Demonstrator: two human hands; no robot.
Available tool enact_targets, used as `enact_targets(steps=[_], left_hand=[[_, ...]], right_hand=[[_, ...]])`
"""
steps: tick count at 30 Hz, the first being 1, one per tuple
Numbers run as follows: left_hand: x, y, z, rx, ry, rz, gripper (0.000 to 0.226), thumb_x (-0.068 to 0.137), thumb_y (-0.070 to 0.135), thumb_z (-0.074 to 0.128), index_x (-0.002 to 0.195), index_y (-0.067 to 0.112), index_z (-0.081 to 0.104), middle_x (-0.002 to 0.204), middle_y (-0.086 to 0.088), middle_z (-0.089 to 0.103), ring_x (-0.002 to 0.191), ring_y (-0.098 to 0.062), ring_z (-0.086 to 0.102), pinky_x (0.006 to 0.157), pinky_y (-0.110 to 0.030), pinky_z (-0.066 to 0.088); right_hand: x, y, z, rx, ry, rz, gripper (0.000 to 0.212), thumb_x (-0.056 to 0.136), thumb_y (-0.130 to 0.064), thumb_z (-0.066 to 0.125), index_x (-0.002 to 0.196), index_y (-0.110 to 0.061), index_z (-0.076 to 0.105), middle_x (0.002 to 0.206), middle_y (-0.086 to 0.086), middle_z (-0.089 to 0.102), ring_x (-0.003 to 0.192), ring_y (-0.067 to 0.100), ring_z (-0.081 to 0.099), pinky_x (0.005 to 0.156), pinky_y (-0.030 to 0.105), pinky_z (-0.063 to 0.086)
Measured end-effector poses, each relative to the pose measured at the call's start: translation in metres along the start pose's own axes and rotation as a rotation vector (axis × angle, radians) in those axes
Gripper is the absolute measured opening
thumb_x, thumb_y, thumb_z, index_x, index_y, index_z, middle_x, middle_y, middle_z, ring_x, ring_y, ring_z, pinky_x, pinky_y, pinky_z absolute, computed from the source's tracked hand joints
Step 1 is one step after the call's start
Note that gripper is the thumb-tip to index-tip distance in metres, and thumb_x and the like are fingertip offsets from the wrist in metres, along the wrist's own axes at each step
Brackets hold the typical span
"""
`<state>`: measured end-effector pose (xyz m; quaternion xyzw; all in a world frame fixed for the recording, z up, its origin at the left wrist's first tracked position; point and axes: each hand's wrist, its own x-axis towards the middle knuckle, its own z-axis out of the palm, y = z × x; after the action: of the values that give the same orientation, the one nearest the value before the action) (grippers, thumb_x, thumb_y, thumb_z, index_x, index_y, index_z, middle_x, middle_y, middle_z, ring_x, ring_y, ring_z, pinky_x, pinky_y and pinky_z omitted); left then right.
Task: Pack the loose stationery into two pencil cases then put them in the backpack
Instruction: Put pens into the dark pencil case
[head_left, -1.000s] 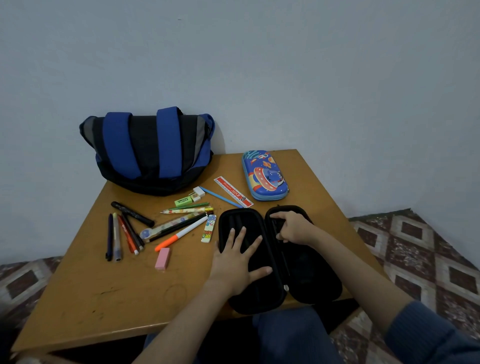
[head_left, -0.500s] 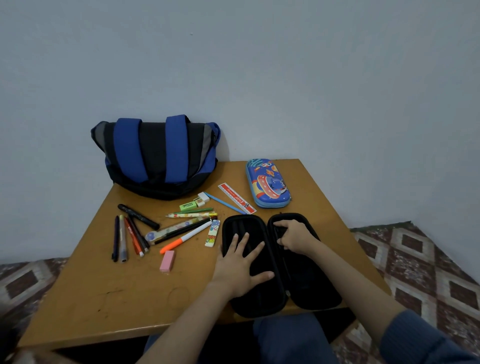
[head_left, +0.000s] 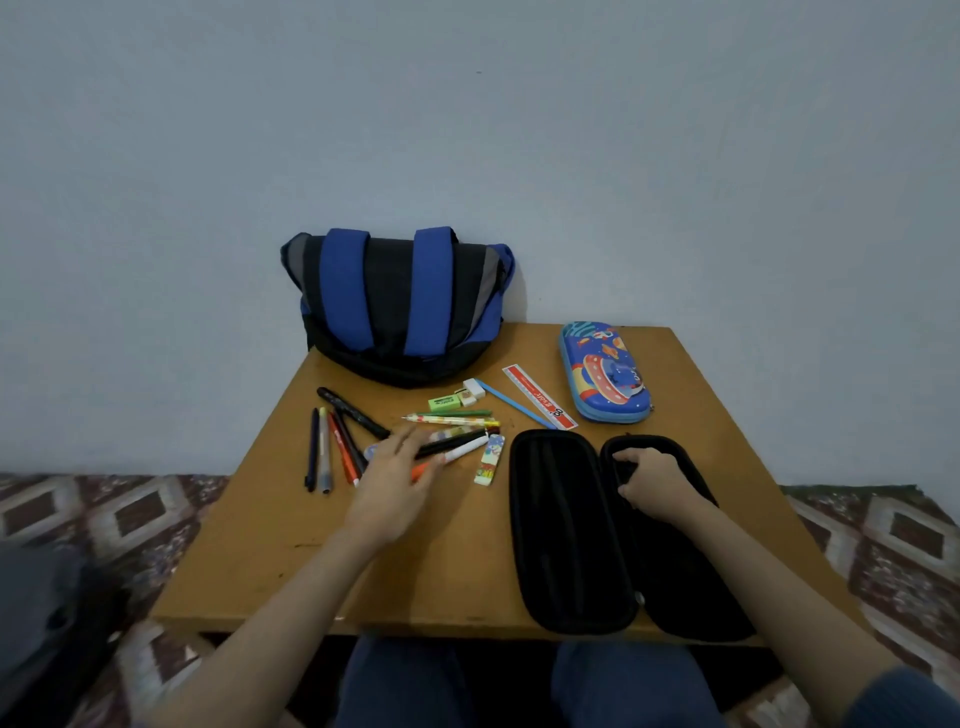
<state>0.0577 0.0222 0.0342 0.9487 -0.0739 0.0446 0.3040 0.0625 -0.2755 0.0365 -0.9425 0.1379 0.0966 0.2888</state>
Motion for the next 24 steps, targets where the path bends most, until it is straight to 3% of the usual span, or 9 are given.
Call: enact_targets(steps=[3,7,11,16,21,24], left_hand=[[-0.004,-0.035,-0.011,0.011,0.108,-0.126,0.045,0.096,0.035,0.045,0.137,0.017,0.045,0.148,-0.002,0.037,0.137,-0.018,0.03,0.113,-0.038,0.026],[-0.019,-0.07,-0.019,0.009,0.234,-0.283,0.045,0.096,0.027,0.048,0.137,0.01,0.045,0.148,-0.009,0.035,0.136,-0.024,0.03,0.112,-0.04,0.028],[-0.029,-0.098,-0.027,0.096,0.24,-0.37,0.048,0.097,0.025,0.044,0.141,0.007,0.038,0.153,-0.008,0.026,0.141,-0.026,0.023,0.114,-0.041,0.023],[-0.034,-0.12,-0.026,0.286,0.138,-0.366,0.049,0.1,0.03,0.031,0.146,0.011,0.031,0.154,-0.005,0.025,0.144,-0.024,0.017,0.118,-0.038,0.013],[-0.035,-0.119,-0.024,0.274,0.163,-0.346,0.047,0.1,0.027,0.032,0.145,0.012,0.031,0.154,-0.003,0.026,0.144,-0.023,0.016,0.118,-0.037,0.01],[-0.035,-0.119,-0.024,0.263,0.186,-0.355,0.046,0.1,0.026,0.032,0.144,0.013,0.034,0.153,-0.003,0.029,0.144,-0.022,0.018,0.119,-0.036,0.011]], right_hand=[[0.0,-0.001,-0.001,-0.063,0.004,-0.011,0.054,0.085,0.002,0.056,0.136,-0.011,0.047,0.131,0.015,0.053,0.111,0.027,0.057,0.087,0.026,0.046],[-0.002,-0.005,-0.006,-0.114,-0.006,0.002,0.051,0.083,-0.001,0.058,0.133,-0.012,0.051,0.128,0.012,0.056,0.106,0.024,0.057,0.083,0.026,0.045],[-0.001,-0.024,-0.01,-0.163,0.147,-0.055,0.037,0.081,-0.009,0.061,0.118,-0.006,0.061,0.103,0.011,0.066,0.099,0.026,0.06,0.079,0.031,0.05],[-0.007,-0.083,0.011,0.023,0.167,-0.198,0.031,0.087,-0.013,0.062,0.117,-0.007,0.062,0.103,0.008,0.067,0.096,0.018,0.061,0.087,0.03,0.049],[-0.012,-0.14,0.057,0.075,0.11,-0.374,0.016,0.086,-0.014,0.062,0.097,-0.007,0.071,0.09,0.004,0.068,0.085,0.014,0.06,0.073,0.024,0.046],[-0.014,-0.17,0.084,0.013,0.046,-0.431,0.015,0.088,-0.017,0.06,0.092,-0.009,0.072,0.092,0.004,0.069,0.086,0.012,0.058,0.071,0.024,0.045]])
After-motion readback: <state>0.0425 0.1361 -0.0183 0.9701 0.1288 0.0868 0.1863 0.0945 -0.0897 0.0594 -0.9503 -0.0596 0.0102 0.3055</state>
